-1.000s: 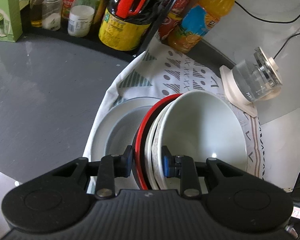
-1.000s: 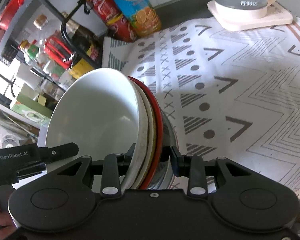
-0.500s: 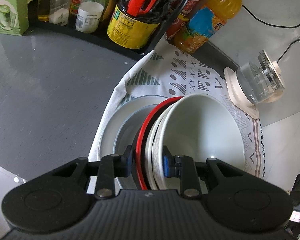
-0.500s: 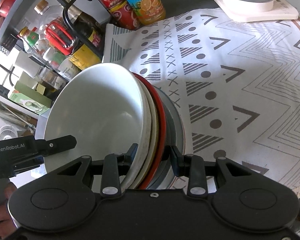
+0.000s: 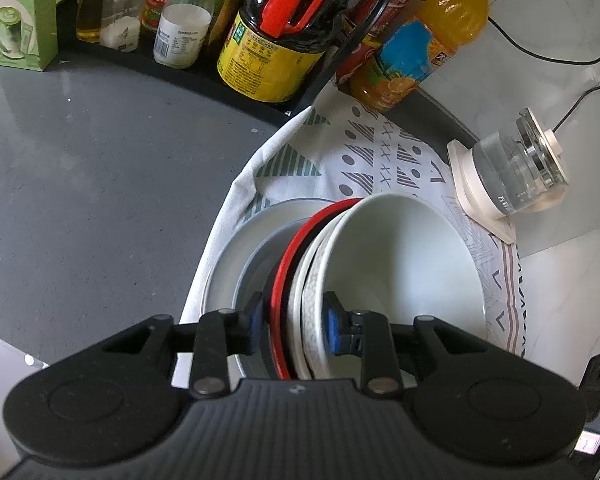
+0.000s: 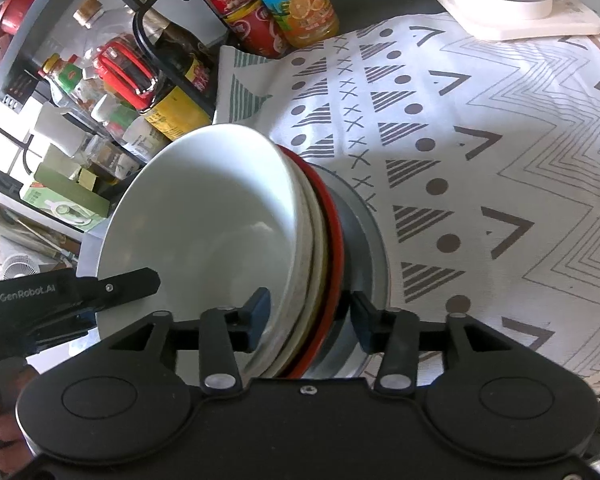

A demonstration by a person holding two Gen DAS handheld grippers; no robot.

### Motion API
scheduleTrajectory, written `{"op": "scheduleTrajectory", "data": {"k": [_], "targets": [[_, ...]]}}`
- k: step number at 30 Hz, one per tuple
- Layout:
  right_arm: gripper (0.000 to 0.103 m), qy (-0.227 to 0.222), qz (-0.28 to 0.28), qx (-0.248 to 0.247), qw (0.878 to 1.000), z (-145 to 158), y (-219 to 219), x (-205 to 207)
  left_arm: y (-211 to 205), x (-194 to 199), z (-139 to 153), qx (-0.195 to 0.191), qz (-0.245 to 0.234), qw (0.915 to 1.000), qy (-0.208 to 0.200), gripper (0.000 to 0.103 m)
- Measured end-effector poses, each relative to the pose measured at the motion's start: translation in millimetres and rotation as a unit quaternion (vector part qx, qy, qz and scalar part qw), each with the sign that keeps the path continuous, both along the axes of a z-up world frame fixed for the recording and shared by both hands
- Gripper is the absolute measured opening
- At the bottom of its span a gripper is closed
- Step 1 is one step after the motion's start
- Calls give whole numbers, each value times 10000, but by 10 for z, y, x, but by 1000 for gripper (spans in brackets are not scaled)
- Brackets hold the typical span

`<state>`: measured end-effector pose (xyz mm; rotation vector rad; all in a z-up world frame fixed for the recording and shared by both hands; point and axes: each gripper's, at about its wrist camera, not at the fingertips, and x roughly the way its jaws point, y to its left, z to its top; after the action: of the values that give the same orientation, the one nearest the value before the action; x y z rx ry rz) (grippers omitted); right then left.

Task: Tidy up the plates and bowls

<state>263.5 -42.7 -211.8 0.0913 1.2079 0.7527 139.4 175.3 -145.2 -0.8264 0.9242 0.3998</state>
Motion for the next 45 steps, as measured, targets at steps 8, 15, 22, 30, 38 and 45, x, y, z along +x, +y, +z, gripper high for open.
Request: {"op": "scheduleTrajectory", "data": {"k": [8, 15, 22, 30, 38, 45], "targets": [[69, -459, -164, 190, 9986, 246, -114, -42, 29, 68, 217, 497, -256, 9984, -100, 54], [87, -774, -510, 308, 9952, 417, -320, -57, -52, 115, 418, 850, -440, 9951, -262, 74], [99, -1078, -819, 316, 9903, 543, -525, -104, -151, 137, 603, 1165, -532, 9910, -391, 85], [103, -1542, -1101, 411, 9810, 843, -868, -285, -367, 45, 845, 1389, -788, 9843, -757, 88], [103, -1720, -1407, 496, 9737, 1095, -1227, -608, -661, -294, 1037, 1556, -993, 9792, -840, 92], [103, -1792, -1599, 577, 9690, 1224, -1385, -954, -831, -595, 1107, 1653, -1150, 9758, -852, 93]]}}
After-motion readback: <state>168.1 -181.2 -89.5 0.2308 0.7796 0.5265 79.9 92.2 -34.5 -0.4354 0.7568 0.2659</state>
